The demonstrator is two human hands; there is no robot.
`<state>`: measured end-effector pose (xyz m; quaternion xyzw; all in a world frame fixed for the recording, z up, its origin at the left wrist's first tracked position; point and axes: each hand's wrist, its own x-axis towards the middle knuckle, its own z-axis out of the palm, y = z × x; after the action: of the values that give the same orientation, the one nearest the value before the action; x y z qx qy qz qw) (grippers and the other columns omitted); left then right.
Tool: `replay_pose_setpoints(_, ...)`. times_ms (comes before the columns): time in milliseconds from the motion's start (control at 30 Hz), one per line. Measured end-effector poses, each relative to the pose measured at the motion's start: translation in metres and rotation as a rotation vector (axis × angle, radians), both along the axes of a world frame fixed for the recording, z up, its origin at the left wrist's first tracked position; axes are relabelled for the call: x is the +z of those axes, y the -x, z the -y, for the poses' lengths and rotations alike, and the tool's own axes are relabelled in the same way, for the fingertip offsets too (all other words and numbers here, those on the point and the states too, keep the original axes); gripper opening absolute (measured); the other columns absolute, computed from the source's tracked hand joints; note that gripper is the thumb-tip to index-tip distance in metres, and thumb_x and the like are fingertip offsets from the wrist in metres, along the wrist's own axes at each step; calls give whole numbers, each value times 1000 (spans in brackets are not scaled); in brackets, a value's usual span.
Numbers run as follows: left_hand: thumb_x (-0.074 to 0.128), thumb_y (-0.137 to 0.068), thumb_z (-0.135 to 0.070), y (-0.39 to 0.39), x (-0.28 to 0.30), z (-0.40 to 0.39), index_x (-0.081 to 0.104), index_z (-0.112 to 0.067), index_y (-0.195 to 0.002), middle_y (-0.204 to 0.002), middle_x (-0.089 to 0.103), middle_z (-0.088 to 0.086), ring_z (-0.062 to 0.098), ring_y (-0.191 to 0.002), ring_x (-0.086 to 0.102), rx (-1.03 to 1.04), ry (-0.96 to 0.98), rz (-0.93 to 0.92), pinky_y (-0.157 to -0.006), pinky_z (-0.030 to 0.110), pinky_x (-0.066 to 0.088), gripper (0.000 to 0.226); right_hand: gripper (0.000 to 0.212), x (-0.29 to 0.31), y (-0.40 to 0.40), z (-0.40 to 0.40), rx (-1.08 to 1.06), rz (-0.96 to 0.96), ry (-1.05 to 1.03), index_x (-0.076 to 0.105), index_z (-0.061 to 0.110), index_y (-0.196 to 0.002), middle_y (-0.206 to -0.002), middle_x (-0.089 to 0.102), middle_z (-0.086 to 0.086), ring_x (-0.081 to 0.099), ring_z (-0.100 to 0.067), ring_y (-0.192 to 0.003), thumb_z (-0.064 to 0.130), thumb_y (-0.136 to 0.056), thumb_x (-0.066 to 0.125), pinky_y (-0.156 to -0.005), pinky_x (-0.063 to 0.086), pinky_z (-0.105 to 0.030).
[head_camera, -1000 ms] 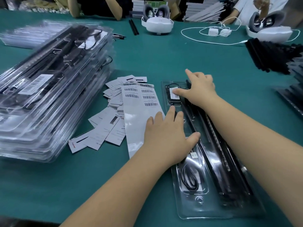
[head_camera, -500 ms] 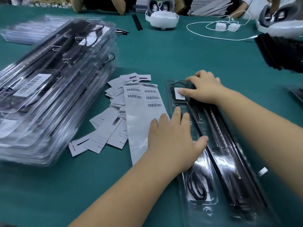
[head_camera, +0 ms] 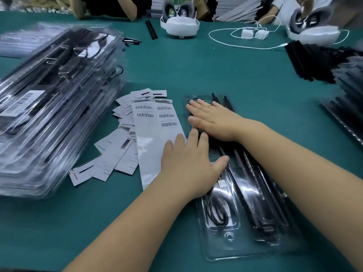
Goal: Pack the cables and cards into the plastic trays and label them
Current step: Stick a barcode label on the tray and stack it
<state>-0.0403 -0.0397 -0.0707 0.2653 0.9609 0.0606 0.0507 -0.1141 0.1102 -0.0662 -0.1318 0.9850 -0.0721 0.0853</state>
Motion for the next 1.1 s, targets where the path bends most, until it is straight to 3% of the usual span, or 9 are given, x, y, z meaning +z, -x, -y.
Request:
replay_pose_setpoints(133,7,-89,-68,1,0,-1,-9,-21,-151,-159,-12,-3,27,-145,-3,15,70,114,-115,56,-1,79,59,3,0,5,-38,26,33,13,21,-153,-161,3,4,-2,-10,-147,48,-101,18,-117,-3,-41)
replay_pose_setpoints(233,7,-89,-69,2,0,-1,-17,-23,-149,-158,-21,-5,26,-146,-9,10,62,166,-114,58,-6,79,48,1,-8,6,-94,-129,266,49,17,-139,-151,38,0,26,-14,-142,41,-102,29,-114,15,-33)
replay_pose_setpoints(300,7,-89,-69,2,0,1,-18,-24,-149,-157,-23,-6,26,-146,-10,6,54,185,-114,58,-6,80,44,1,-17,7,-168,-327,369,71,9,-95,-102,71,-7,59,-25,-104,37,-101,37,-90,40,-33)
replay_pose_setpoints(400,8,-89,-70,4,-1,2,-16,-24,-150,-157,-23,-7,25,-146,-10,-5,49,192,-114,58,-6,80,55,2,-23,6,-211,-464,251,59,1,-65,-58,59,-10,53,-30,-66,36,-101,37,-65,41,-38)
replay_pose_setpoints(533,10,-88,-72,7,-1,4,-16,-25,-150,-157,-23,-7,24,-146,-12,-25,29,209,-114,58,-8,82,53,5,-20,8,-206,-428,166,71,4,-81,-65,64,-10,58,-28,-75,37,-101,34,-73,44,-38)
replay_pose_setpoints(767,20,-84,-75,13,-6,10,-2,-28,-151,-160,-5,-8,24,-146,3,-74,-92,147,-115,58,-1,85,42,16,-30,15,-189,-224,151,54,17,-74,-78,61,-2,55,-26,-82,43,-100,33,-67,35,-32)
replay_pose_setpoints(867,30,-82,-75,16,-5,12,22,-29,-147,-157,13,-7,24,-141,18,-77,-155,72,-114,57,9,80,41,31,-52,8,-338,127,860,61,25,-107,-98,70,-2,63,-15,-96,47,-101,27,-74,43,-15)
replay_pose_setpoints(967,34,-85,-71,18,-4,14,28,-32,-144,-155,18,-8,22,-139,23,-62,-180,61,-114,55,13,71,41,41,-84,-15,-484,-16,1292,59,23,-104,-81,73,-2,70,-15,-77,43,-102,24,-77,54,-24)
replay_pose_setpoints(1100,37,-91,-62,20,-4,13,34,-34,-140,-151,26,-10,22,-133,30,-52,-211,22,-111,54,18,57,34,19,-155,-42,-487,-128,724,62,40,-98,-99,65,27,57,15,-92,56,-92,32,-78,36,-4)
